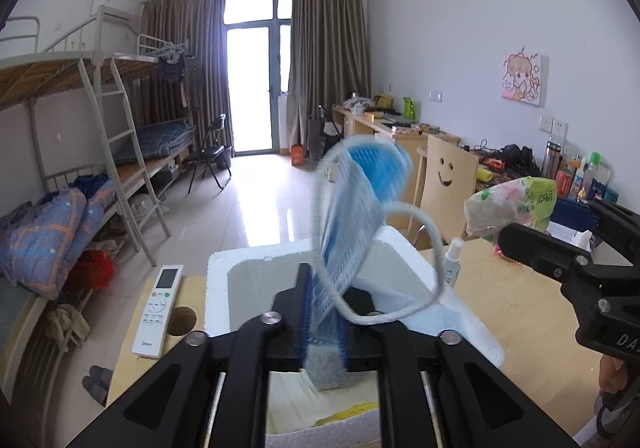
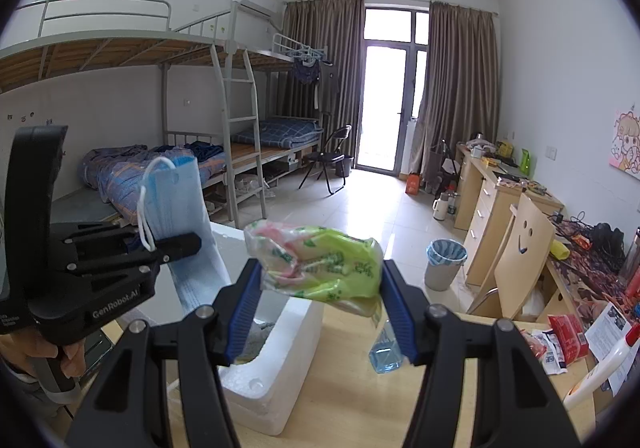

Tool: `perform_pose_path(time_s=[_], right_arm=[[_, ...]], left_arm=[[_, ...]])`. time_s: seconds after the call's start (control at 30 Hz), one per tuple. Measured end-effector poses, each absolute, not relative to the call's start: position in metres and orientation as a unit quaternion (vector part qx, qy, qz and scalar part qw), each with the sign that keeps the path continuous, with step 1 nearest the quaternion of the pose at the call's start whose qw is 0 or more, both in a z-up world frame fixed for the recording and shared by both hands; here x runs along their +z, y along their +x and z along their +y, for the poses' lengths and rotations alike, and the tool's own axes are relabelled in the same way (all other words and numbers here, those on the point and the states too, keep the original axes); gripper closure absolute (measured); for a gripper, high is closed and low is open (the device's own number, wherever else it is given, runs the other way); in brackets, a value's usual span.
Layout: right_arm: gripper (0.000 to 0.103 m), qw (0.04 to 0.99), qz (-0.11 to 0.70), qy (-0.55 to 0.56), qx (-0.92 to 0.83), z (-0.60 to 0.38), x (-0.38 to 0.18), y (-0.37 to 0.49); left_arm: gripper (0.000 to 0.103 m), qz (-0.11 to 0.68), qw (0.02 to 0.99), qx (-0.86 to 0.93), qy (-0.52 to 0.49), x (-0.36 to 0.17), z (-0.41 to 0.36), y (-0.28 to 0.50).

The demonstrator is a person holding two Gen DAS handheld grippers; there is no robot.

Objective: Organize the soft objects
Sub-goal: 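Open the left gripper to drop the mask into the foam box, then open the right gripper to drop the snack packet into the foam box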

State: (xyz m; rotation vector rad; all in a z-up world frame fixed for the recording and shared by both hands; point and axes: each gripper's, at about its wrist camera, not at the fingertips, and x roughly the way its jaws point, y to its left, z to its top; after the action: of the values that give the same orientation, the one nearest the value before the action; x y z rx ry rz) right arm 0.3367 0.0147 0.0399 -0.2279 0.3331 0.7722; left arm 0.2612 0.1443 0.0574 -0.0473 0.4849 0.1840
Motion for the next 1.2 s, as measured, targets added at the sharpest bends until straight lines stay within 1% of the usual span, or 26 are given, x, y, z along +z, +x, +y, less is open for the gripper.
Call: perform_pose_path(time_s=[0.03,0.07,0.1,0.13,0.23,0.7,1.2], right_arm=[[0.04,0.907,0.161,-0.11,0.374,0.015,0.04,0.337],[0.04,0.907,0.161,-0.11,0.374,0.014,0.04,0.337],[0.039,0.907,0.161,-0.109,0.373,0.013,0.039,0.338],[0.039,0.907,0.162,-0.108,0.373,0.012,0.039,0.339],[0.039,0.908,0.16,-0.107,0.372,0.011,0.04,0.339],[0.039,0.906,0.162,-0.103,0.378,0.01,0.039,0.341],[0.039,0.884,0.174,-0.124,0.416,0.041,0.029,0.331]], left_arm=[[0.055,0.241,0.966,0.092,-0.023,0.058,0.145,0.26],[0.024,0.236,0.966,0.099,-0.023,0.059,0.145,0.258],[0.007,0.226,0.967,0.111,-0.024,0.06,0.144,0.255],[0.004,0.212,0.969,0.122,-0.023,0.063,0.143,0.251],[0.001,0.206,0.971,0.123,-0.007,0.067,0.139,0.248],[0.001,0.203,0.967,0.151,-0.009,0.066,0.148,0.238],[0.001,0.191,0.961,0.197,-0.013,0.069,0.173,0.208]])
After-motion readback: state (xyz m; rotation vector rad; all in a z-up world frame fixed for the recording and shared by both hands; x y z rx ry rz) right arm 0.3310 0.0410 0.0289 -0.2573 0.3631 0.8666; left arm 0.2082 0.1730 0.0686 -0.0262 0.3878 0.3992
